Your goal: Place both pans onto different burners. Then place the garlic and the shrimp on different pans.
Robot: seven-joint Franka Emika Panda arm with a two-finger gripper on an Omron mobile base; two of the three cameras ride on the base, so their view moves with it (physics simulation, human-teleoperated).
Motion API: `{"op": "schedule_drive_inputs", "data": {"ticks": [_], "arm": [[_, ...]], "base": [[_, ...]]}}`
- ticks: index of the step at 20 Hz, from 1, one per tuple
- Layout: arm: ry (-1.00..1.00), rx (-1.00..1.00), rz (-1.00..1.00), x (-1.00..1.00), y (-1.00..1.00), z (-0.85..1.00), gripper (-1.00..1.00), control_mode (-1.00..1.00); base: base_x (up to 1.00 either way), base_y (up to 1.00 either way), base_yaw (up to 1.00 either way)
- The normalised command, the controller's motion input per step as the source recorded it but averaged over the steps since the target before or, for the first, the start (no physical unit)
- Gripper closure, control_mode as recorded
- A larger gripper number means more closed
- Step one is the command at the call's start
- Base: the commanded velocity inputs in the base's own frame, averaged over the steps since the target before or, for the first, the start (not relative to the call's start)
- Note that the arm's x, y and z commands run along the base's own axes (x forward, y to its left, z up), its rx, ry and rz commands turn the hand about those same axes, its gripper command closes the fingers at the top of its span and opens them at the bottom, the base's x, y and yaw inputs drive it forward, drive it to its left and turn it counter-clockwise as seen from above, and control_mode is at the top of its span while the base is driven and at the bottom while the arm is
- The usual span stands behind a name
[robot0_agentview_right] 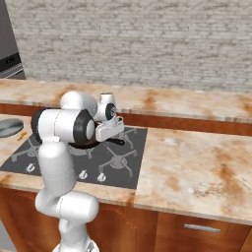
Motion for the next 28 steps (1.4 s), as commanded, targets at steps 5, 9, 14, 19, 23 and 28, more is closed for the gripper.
{"op": "schedule_drive_inputs", "data": {"ticks": [5,9,14,19,23,28], "arm": [[0.00,0.00,0.00,-0.27,0.00,0.49,-1.00,-1.00],[-0.03,0.01,-0.02,-0.45,0.00,0.60,-1.00,-1.00],[-0.06,0.01,-0.16,-0.63,-0.07,0.55,-1.00,-1.00],[-0.08,0.01,-0.28,-0.52,-0.13,0.35,-1.00,-1.00],[-0.04,0.00,-0.28,-0.57,-0.12,0.34,-1.00,-1.00],[-0.04,0.00,-0.29,-0.51,-0.01,0.30,-1.00,-1.00]], "base": [[0.00,0.00,0.00],[0.00,0.00,0.00],[0.00,0.00,0.00],[0.00,0.00,0.00],[0.00,0.00,0.00],[0.00,0.00,0.00]]}}
